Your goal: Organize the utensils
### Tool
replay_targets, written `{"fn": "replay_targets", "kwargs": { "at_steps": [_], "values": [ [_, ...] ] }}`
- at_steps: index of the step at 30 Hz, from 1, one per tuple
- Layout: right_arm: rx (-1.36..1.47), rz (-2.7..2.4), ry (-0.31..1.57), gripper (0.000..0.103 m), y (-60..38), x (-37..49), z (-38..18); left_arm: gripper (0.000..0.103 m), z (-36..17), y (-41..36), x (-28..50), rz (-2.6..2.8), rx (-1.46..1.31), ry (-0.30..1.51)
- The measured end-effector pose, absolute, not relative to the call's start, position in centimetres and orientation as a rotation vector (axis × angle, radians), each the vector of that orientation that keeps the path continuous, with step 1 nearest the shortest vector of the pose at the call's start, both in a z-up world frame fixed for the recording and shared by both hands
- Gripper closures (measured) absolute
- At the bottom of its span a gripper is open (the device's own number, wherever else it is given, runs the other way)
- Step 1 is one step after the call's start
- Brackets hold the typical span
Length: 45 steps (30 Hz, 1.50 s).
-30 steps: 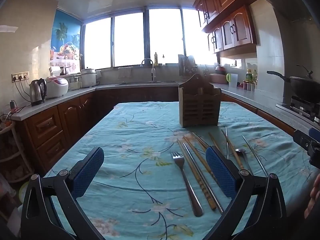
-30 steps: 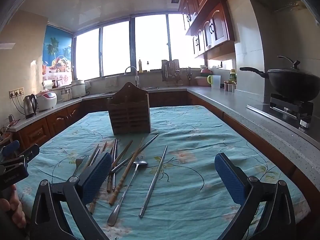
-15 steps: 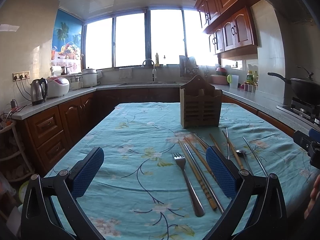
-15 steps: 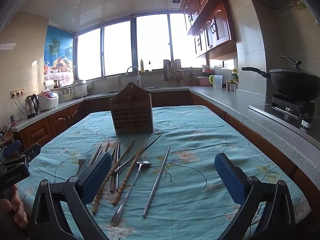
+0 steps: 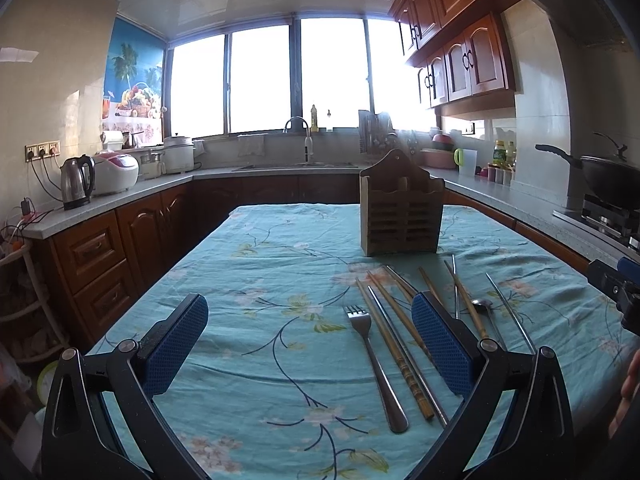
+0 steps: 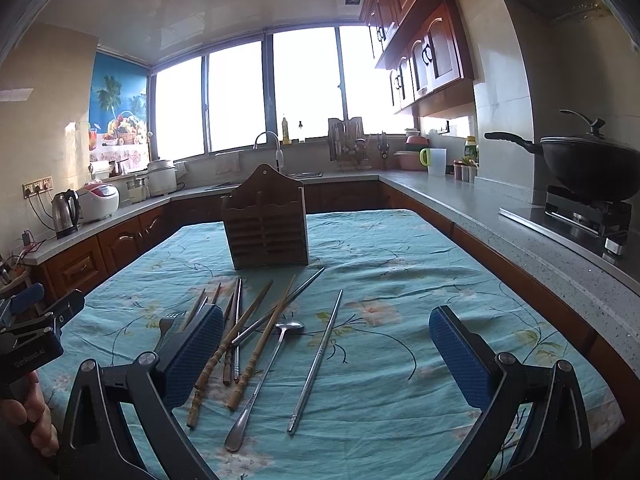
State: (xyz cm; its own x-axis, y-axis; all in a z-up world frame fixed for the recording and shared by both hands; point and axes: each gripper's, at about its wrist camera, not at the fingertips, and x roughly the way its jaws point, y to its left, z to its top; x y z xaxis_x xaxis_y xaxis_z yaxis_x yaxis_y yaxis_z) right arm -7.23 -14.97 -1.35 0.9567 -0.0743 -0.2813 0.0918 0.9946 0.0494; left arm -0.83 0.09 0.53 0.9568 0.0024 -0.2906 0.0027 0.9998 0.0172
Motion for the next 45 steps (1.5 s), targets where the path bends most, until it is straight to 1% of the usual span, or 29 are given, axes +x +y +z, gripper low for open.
{"fn": "replay_targets", "kwargs": {
  "at_steps": [25,35,45],
  "values": [
    [0.064,-0.080,0.286,0.000,-14.8,-7.3,-1.4,0.000,0.4,0.5,-0.3,-0.002,-0.006,0.313],
    [0.072,-0.073,0.305,0.000,-14.6,-7.1,-1.3,0.000,0.1,1.0,0.7,-0.005,-0.030,0.375],
    [0.103,-0.026,0.378,0.000,-15.0,-5.2,-0.8,0.000,0.0,1.9,3.4,-0.051,-0.093,0.504]
  ]
}}
